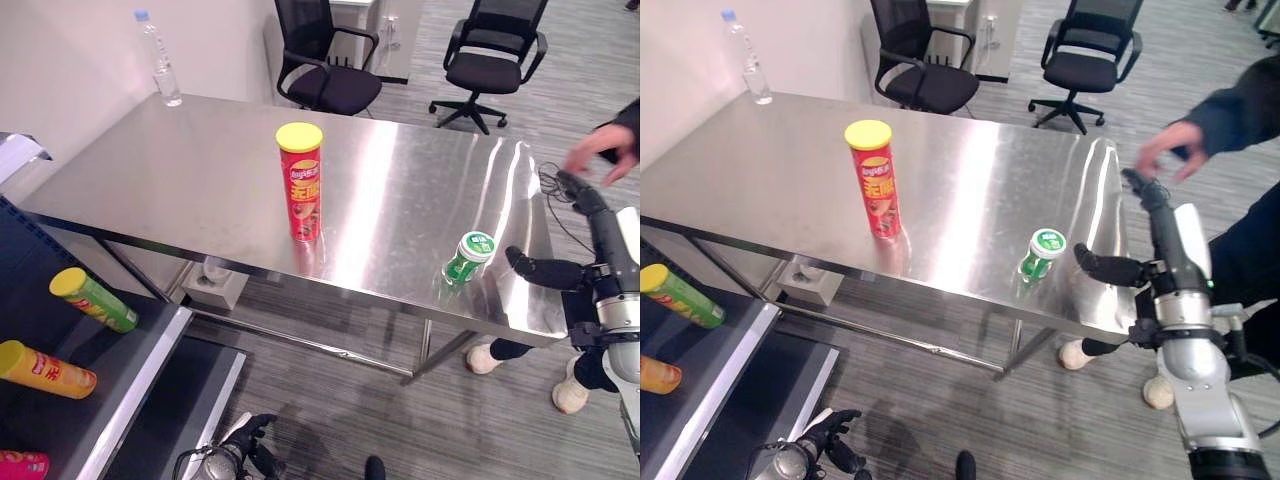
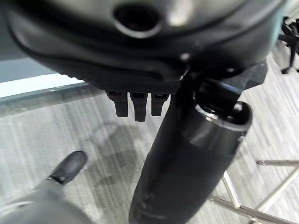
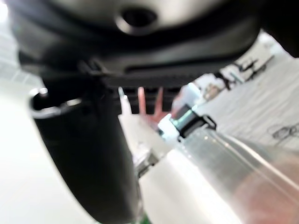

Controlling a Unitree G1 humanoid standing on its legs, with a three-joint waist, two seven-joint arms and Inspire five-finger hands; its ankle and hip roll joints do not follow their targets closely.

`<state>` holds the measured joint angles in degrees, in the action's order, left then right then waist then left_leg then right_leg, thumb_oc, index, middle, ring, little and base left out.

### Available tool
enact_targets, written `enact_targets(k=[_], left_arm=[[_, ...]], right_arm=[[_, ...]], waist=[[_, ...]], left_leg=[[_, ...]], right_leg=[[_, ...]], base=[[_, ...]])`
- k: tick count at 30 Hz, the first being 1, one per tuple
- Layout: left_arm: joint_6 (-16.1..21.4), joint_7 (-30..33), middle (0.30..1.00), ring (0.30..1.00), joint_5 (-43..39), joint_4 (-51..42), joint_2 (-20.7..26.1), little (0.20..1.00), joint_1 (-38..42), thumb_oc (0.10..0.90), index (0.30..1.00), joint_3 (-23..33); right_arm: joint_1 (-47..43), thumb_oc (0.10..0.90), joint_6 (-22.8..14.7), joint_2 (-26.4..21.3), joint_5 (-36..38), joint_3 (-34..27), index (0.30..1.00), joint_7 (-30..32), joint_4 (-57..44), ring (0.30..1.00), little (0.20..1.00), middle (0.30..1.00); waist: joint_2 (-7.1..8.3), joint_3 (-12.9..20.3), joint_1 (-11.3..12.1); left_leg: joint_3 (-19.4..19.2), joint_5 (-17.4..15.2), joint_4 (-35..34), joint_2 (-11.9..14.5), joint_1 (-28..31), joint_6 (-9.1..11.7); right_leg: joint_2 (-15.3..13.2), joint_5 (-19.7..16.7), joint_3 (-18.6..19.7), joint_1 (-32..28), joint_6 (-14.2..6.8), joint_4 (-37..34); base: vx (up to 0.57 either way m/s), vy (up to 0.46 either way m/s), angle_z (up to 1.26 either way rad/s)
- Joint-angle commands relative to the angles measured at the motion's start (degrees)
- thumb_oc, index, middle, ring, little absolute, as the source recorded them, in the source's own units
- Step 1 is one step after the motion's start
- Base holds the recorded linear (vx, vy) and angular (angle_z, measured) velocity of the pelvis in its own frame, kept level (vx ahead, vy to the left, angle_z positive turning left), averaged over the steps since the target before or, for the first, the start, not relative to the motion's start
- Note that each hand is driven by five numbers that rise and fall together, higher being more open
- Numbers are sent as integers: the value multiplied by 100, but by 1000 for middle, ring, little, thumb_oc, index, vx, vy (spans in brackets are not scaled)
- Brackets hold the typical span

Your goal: Put the goods on the table back onto the shelves and tidy them up.

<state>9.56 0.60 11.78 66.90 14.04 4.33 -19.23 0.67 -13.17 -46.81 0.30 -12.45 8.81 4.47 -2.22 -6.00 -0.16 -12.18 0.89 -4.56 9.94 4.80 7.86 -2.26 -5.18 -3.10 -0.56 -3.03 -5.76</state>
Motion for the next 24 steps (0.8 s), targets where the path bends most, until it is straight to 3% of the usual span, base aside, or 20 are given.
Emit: enact_targets(k=[1,5,15,24], left_arm=[[162,-41,900,900,3,465,60,900,483,800,900,-229],[183,-55,900,900,13,401,71,900,425,800,900,-202],[134,-44,900,900,29,383,-54,900,454,800,900,-72],[40,-5,900,900,53,344,-270,900,663,800,900,-206]], right_arm=[[-540,800,-329,-524,220,-556,900,218,-34,900,900,900],[-489,800,-386,-438,281,-718,900,266,-97,900,900,900],[225,800,-523,107,628,-2025,900,359,-1086,900,900,900],[853,800,-262,601,299,-2214,900,271,-1740,900,900,900]], waist=[[26,528,203],[4,519,191],[-67,564,-5],[-163,562,-241]], left_leg=[[-55,796,-44,613,-94,386],[21,832,-44,636,-107,417],[31,872,-44,675,-89,491],[-87,899,-44,721,-32,527]], right_leg=[[76,956,213,-137,-267,416],[94,982,146,-172,-246,420],[125,999,138,-159,-252,424],[143,978,236,-78,-263,446]], base=[[46,-19,-2],[22,-14,9],[7,-4,5],[-11,2,-8]])
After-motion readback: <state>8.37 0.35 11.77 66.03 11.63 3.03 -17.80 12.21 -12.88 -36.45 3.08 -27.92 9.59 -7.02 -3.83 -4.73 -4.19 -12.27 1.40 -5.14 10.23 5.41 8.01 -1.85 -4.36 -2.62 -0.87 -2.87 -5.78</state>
